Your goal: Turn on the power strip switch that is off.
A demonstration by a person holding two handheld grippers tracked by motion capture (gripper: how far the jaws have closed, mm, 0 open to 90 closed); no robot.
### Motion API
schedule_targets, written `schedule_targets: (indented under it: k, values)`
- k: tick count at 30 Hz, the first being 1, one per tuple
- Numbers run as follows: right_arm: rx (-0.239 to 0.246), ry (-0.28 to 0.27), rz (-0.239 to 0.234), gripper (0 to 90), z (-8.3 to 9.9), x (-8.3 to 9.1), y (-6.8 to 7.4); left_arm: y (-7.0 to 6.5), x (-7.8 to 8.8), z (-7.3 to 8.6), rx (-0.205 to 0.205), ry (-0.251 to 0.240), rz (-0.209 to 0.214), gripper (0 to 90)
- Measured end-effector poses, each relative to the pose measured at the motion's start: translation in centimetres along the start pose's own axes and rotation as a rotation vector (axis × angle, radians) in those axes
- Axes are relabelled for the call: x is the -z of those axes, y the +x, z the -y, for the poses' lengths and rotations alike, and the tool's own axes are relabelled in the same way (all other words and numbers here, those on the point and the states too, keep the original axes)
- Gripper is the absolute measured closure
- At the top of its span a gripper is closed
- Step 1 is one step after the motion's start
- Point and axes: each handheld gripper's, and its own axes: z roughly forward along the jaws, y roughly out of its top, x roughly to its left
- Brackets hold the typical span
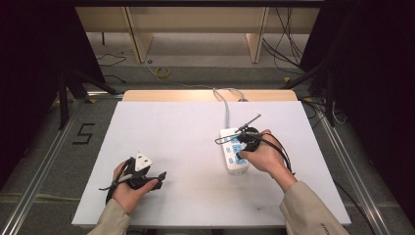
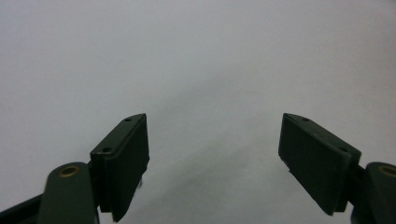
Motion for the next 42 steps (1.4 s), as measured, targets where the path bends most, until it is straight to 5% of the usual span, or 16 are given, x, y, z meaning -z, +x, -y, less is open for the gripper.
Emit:
schedule_targets:
  k: [42]
  values:
    - [-0.061, -0.163, -0.027, 59.7, 6.6, 2.1, -3.6, 0.0, 0.0, 0.1, 0.009, 0.005, 0.002, 24.6]
